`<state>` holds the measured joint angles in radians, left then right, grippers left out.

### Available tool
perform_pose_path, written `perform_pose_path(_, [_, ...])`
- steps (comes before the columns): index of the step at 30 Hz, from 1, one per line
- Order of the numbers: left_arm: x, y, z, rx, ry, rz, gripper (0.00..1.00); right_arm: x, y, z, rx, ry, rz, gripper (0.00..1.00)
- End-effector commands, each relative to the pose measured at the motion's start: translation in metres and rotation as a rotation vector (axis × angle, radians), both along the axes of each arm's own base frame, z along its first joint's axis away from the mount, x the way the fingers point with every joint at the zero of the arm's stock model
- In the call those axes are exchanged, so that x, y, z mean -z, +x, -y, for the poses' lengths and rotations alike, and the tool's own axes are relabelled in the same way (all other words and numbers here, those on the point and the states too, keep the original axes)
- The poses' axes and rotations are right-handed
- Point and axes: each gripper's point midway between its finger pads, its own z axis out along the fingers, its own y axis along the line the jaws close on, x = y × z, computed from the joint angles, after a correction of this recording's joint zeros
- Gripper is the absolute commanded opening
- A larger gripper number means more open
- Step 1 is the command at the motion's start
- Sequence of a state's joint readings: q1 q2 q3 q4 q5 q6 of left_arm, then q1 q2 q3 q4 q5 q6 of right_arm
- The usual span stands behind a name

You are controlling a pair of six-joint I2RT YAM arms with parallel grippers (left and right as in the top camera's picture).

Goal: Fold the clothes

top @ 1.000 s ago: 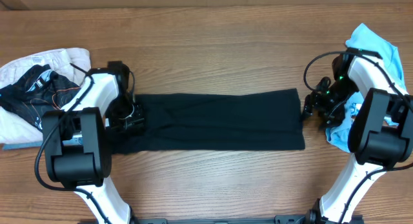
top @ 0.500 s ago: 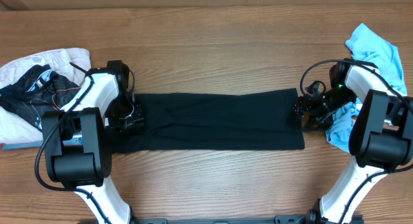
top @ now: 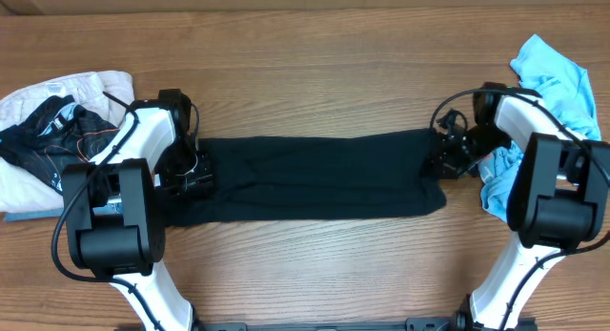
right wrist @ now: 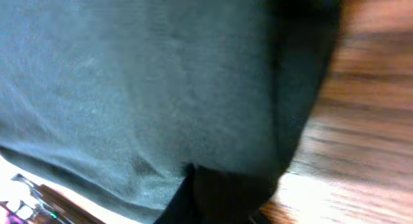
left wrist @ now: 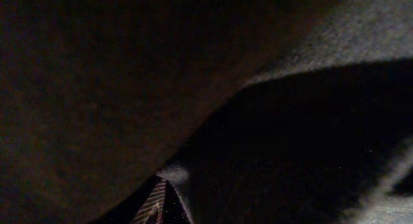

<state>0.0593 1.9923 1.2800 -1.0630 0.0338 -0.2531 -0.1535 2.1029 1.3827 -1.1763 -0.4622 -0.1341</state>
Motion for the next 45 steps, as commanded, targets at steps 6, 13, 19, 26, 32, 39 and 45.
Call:
perform_pose_path(6, [-0.006,0.009,-0.007,0.011,0.017,-0.019,0.44,-0.001,0.002,0.048,0.081,-0.191,-0.042,0.04])
perform_pose_path(13, [-0.058,0.046,-0.001,0.004,-0.020,0.085,0.59,-0.044,0.023,0.083,0.118,-0.329,-0.005,0.04])
perform_pose_path(19, [-0.072,0.054,0.003,0.002,-0.040,0.119,0.67,-0.077,0.031,0.061,0.028,-0.384,0.059,0.04])
perform_pose_path(26, [-0.071,0.051,0.003,0.001,-0.041,0.105,0.67,-0.079,0.028,-0.014,-0.122,-0.386,0.077,0.04])
perform_pose_path(32, [-0.071,0.049,0.003,0.002,-0.041,0.100,0.67,-0.077,0.035,-0.104,-0.269,-0.371,0.213,0.04])
perform_pose_path(39, [-0.071,0.049,0.005,0.007,-0.042,0.099,0.67,-0.067,0.021,-0.182,-0.423,-0.336,0.305,0.06])
perform_pose_path(45, [-0.071,0.049,0.008,0.016,-0.042,0.099,0.67,-0.047,0.007,-0.210,-0.494,-0.333,0.293,0.06])
